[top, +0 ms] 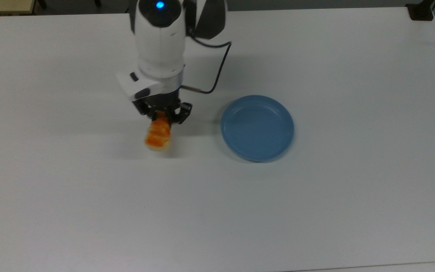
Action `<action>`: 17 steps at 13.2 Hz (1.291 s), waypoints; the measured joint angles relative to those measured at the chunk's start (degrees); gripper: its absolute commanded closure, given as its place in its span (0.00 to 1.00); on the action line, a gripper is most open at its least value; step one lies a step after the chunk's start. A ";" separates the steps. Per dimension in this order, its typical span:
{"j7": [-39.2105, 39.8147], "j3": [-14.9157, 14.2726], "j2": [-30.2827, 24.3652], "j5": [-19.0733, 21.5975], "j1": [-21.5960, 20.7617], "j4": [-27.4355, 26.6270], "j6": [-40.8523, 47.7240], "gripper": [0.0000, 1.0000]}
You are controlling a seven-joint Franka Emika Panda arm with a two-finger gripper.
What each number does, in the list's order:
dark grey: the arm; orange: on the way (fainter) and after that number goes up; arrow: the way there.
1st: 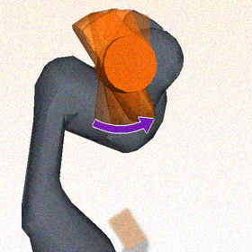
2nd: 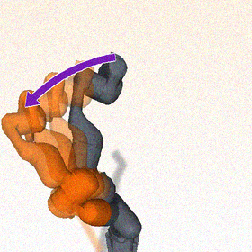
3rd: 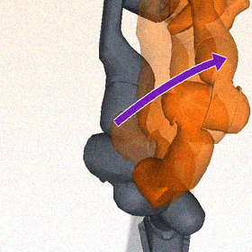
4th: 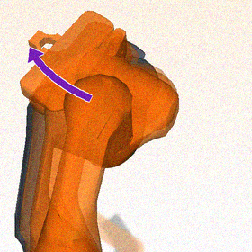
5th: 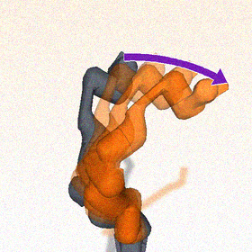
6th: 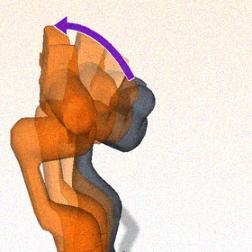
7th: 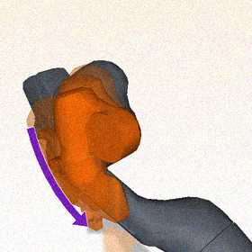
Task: Put the bread onto the plate
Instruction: 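Carry the bread roll over the blue plate and lower it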
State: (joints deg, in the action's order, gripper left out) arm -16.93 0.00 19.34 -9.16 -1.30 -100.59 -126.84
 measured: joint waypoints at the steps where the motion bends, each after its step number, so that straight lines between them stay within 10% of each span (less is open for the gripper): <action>1: -1.23 1.07 -1.28 0.00 -0.63 0.10 2.05 0.62; 8: -19.58 3.79 -2.94 -0.03 -11.77 0.65 8.46 0.61; 15: -27.21 4.57 3.37 -0.10 -14.25 2.14 3.59 0.60; 16: -27.38 4.79 4.14 -0.10 -14.30 2.19 2.38 0.57; 17: -27.53 4.91 4.92 -0.10 -14.38 2.24 1.35 0.31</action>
State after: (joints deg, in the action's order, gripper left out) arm -44.46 4.91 24.27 -9.27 -15.68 -98.35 -125.49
